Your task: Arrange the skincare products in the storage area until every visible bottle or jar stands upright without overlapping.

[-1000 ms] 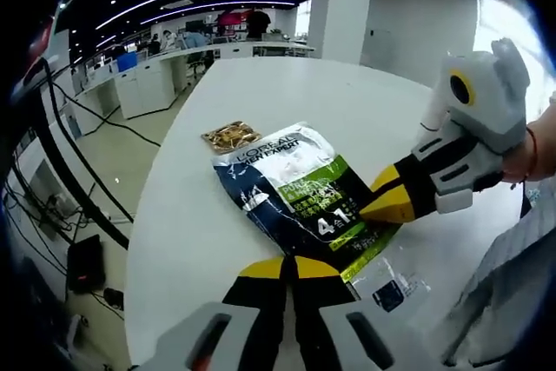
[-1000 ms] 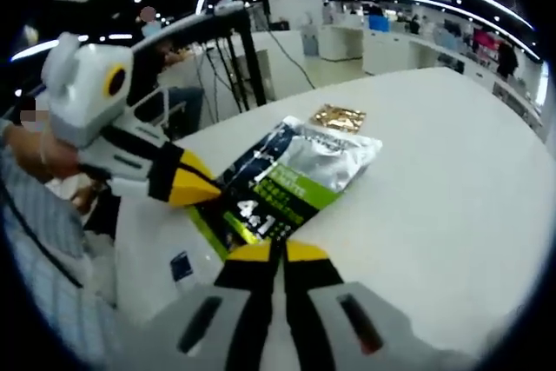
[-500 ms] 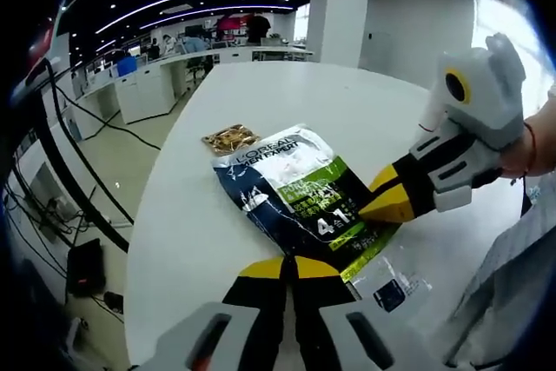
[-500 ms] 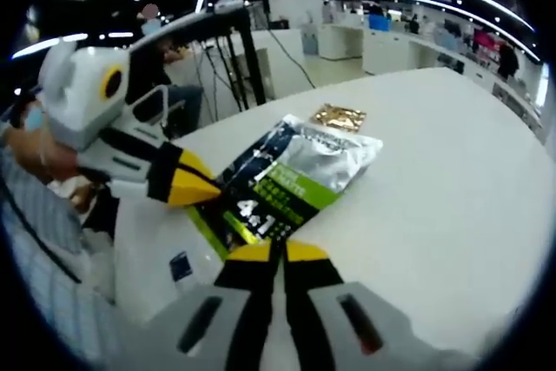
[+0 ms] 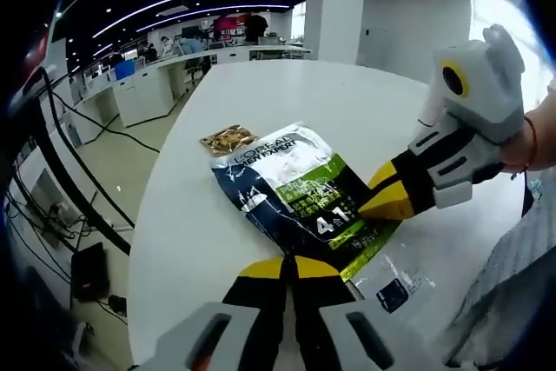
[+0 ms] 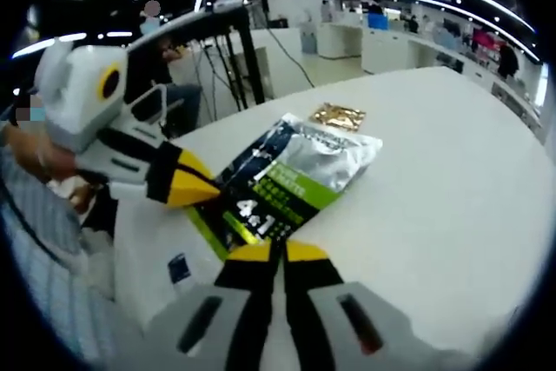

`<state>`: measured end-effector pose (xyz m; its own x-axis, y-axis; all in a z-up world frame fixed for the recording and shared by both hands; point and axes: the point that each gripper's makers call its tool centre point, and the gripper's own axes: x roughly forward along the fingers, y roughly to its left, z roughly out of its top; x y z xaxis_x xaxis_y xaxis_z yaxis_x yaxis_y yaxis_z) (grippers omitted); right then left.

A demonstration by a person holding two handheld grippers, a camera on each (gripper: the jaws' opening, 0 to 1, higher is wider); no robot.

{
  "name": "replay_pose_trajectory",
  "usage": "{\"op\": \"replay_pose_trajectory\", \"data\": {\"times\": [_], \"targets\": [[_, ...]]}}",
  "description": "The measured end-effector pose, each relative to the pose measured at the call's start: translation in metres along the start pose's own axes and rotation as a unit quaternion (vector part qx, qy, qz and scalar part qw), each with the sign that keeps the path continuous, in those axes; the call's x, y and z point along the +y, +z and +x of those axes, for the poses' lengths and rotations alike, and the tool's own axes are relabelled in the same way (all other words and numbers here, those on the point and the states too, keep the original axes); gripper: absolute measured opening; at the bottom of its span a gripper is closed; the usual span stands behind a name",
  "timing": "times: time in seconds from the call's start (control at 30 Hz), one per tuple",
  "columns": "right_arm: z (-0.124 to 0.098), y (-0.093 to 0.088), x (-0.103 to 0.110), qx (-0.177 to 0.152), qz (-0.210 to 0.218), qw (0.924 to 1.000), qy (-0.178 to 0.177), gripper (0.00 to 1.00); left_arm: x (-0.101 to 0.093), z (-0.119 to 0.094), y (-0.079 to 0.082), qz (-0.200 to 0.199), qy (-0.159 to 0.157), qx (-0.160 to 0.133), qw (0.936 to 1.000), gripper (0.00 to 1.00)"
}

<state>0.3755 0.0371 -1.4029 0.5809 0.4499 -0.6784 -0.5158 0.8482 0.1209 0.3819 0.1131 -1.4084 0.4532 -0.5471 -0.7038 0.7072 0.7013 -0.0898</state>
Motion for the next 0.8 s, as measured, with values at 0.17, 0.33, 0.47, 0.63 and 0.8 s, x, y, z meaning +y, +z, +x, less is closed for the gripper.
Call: {"op": "replay_pose_trajectory", "data": {"times": [0.17, 0.33, 0.47, 0.63, 0.8], "targets": [[0.0002, 0.0001, -0.0001, -0.001, -0.005, 1.0, -0.004, 0.02, 0.0007, 0.0001, 0.0002, 0.001, 0.001, 0.003, 1.0, 0.02], [0.0001, 0.0005, 0.0003, 0.0, -0.014, 0.9999, -0.004, 0.02, 0.001, -0.0002, 0.0003, -0.003, 0.003, 0.005, 1.0, 0.02], [0.0, 0.0006, 0.0005, -0.001, -0.015, 0.9999, -0.005, 0.02, 0.0009, -0.0001, 0.0002, -0.004, 0.005, 0.005, 1.0, 0.02], [0.0, 0.0006, 0.0007, 0.0, -0.018, 0.9998, -0.007, 0.03, 0.0006, 0.0, 0.0001, 0.001, 0.001, 0.01, 1.0, 0.02], [0.0002, 0.0007, 0.0004, 0.003, -0.022, 0.9997, -0.011, 0.03, 0.0007, 0.0005, 0.0002, 0.005, -0.001, 0.01, 0.9999, 0.02]]}}
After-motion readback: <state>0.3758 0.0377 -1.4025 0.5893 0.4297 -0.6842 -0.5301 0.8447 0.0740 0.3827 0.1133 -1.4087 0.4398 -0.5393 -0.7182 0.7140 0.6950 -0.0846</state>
